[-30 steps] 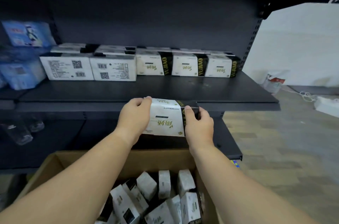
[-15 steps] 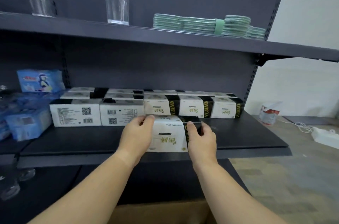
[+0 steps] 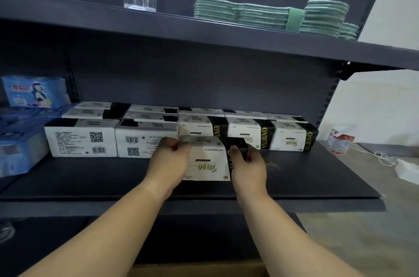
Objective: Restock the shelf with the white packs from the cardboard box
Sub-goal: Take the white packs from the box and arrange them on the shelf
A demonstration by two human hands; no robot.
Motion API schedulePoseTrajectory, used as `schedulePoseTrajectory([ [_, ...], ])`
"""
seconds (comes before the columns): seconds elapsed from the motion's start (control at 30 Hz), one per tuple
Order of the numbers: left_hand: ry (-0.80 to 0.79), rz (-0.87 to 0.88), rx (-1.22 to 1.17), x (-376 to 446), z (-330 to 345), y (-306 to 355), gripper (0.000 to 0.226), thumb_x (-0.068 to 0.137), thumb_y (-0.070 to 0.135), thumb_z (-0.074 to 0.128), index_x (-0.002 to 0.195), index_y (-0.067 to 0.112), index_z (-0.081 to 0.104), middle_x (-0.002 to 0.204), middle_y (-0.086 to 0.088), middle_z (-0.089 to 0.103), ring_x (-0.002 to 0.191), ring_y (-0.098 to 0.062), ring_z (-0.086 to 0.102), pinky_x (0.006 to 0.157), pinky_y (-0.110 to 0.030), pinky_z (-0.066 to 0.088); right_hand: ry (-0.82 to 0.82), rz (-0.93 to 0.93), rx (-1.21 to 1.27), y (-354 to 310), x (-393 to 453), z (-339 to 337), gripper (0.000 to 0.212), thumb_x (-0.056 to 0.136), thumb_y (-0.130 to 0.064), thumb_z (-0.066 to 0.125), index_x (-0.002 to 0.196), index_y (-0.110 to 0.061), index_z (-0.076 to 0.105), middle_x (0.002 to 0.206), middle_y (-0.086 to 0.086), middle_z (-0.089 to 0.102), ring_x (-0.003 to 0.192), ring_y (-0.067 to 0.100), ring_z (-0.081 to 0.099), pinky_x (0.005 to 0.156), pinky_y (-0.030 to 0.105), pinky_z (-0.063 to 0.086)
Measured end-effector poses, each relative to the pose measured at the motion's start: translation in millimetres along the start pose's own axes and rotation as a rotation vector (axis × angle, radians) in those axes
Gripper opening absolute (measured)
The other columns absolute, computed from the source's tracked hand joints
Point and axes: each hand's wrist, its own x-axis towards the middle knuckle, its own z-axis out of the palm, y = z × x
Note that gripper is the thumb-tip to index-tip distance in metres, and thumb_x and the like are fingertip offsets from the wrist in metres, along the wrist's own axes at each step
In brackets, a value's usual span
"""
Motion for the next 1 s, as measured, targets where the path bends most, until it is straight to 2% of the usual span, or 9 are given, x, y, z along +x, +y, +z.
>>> schedulePoseTrajectory([
  [0.1,0.027,-0.034,0.003,11,9,-8,0.016,0.094,0.03,0.055,0.095,0.016,0.061,0.088,-0.001,0.067,0.082,-0.019,0.063,0.065,-0.028,0.048,-0.032,0.0,-0.007,9,17,5,0.033,0.065,-0.064,0.055,0.088,-0.041,0.064,0.101,0.002,0.066,0.097,0.023,0.063,0.092,0.049,0.052],
  [0.2,0.052,-0.047,0.036,19,18,-14,0.008,0.095,0.029,0.054,0.089,0.027,0.059,0.089,0.006,0.064,0.08,-0.009,0.059,0.066,-0.025,0.048,-0.066,-0.001,-0.002,18,31,9,0.02,0.077,-0.053,0.062,0.093,-0.04,0.065,0.102,0.001,0.067,0.1,0.023,0.064,0.09,0.046,0.053],
  [0.3,0.072,-0.035,0.059,25,24,-15,0.017,0.096,0.024,0.051,0.082,0.032,0.056,0.085,0.011,0.062,0.078,-0.006,0.057,0.068,-0.026,0.047,-0.097,0.013,0.011,23,43,13,0.015,0.086,-0.042,0.064,0.1,-0.036,0.065,0.109,0.002,0.066,0.102,0.022,0.063,0.091,0.045,0.053],
  [0.43,0.12,-0.033,0.097,37,28,-15,0.014,0.094,0.021,0.05,0.094,0.017,0.063,0.082,0.004,0.065,0.077,-0.01,0.059,0.059,-0.022,0.041,-0.126,0.045,0.01,20,53,21,0.004,0.088,-0.041,0.063,0.088,-0.043,0.06,0.111,0.001,0.064,0.098,0.019,0.063,0.091,0.044,0.054],
  [0.53,0.178,-0.043,0.11,47,31,-19,0.007,0.094,0.022,0.053,0.094,0.016,0.056,0.082,0.003,0.06,0.076,-0.009,0.055,0.056,-0.022,0.036,-0.14,0.046,0.009,20,60,26,0.012,0.091,-0.034,0.063,0.083,-0.041,0.057,0.107,0.002,0.065,0.094,0.018,0.063,0.085,0.04,0.054],
  [0.67,0.21,-0.026,0.119,57,34,-21,0.005,0.092,0.02,0.054,0.088,0.02,0.057,0.087,0.001,0.06,0.07,-0.004,0.052,0.055,-0.019,0.038,-0.156,0.017,-0.012,20,69,34,0.001,0.091,-0.035,0.06,0.09,-0.035,0.06,0.105,0.004,0.065,0.09,0.02,0.063,0.076,0.035,0.053],
  [0.8,0.223,-0.013,0.094,65,37,-25,0.012,0.091,0.021,0.054,0.099,0.015,0.06,0.091,-0.001,0.067,0.077,-0.008,0.059,0.061,-0.023,0.044,-0.148,0.032,-0.003,23,74,42,0.024,0.088,-0.04,0.061,0.11,-0.031,0.063,0.11,0.005,0.063,0.093,0.022,0.063,0.076,0.037,0.055],
  [0.87,0.247,-0.005,0.085,68,40,-27,0.012,0.091,0.021,0.056,0.1,0.014,0.059,0.091,-0.001,0.066,0.078,-0.008,0.058,0.06,-0.022,0.042,-0.147,0.042,-0.005,23,76,46,0.034,0.087,-0.041,0.061,0.12,-0.03,0.061,0.112,0.006,0.062,0.097,0.023,0.062,0.069,0.033,0.054],
  [1.0,0.254,-0.01,0.131,72,43,-30,0.014,0.091,0.022,0.055,0.1,0.012,0.059,0.088,-0.001,0.064,0.075,-0.007,0.055,0.058,-0.022,0.037,-0.138,0.048,-0.005,21,80,49,0.032,0.089,-0.037,0.061,0.12,-0.028,0.06,0.111,0.007,0.062,0.092,0.021,0.063,0.057,0.025,0.045],
])
